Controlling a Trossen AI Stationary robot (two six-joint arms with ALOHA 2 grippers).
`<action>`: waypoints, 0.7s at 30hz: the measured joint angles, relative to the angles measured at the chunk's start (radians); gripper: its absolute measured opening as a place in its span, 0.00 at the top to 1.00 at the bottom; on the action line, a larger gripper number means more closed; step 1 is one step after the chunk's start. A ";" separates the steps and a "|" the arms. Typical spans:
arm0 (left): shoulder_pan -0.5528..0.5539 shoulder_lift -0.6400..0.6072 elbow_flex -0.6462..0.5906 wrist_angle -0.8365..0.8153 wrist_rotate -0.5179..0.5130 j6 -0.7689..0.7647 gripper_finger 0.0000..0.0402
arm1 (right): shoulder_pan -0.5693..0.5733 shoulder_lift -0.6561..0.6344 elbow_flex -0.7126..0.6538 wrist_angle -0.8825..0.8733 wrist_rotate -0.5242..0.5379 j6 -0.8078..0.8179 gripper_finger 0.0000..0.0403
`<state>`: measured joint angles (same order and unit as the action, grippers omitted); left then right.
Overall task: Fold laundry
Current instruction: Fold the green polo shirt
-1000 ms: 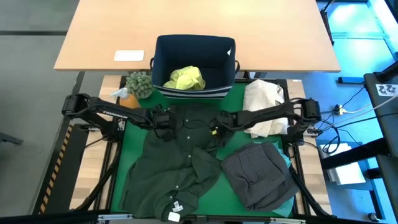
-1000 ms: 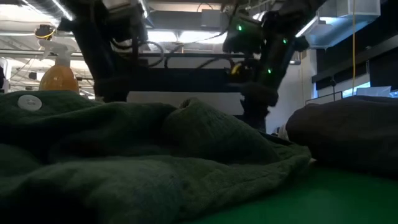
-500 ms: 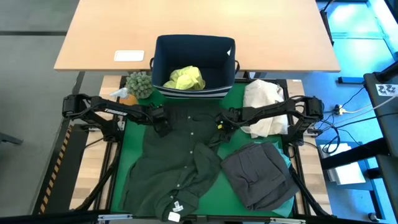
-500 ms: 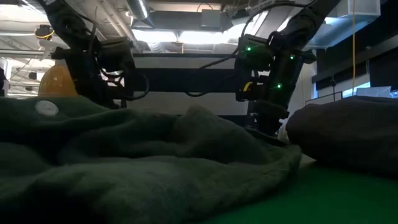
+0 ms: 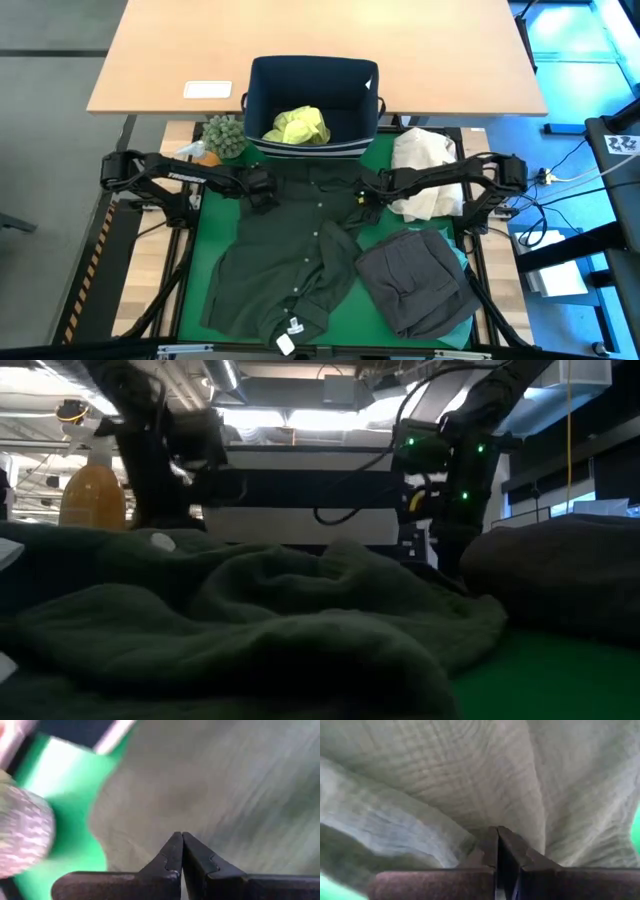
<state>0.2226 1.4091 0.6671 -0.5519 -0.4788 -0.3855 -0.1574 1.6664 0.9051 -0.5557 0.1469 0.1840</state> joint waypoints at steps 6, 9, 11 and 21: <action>-0.074 -0.029 0.140 -0.192 -0.090 -0.020 1.00 | 0.000 -0.082 0.002 -0.005 -0.009 0.003 0.99; -0.122 -0.030 0.193 -0.254 -0.101 -0.032 1.00 | 0.003 -0.111 0.003 -0.011 -0.019 0.004 0.99; -0.172 -0.031 0.214 -0.251 -0.084 -0.032 1.00 | 0.019 -0.124 0.003 -0.006 -0.035 0.000 0.99; -0.556 -0.026 0.224 -0.140 0.010 -0.183 1.00 | 0.266 -0.137 0.005 0.144 -0.098 -0.061 0.99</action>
<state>-0.3333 1.3826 0.8909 -0.6917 -0.4691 -0.5686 0.1087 1.5295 0.9100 -0.4120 0.0493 0.1230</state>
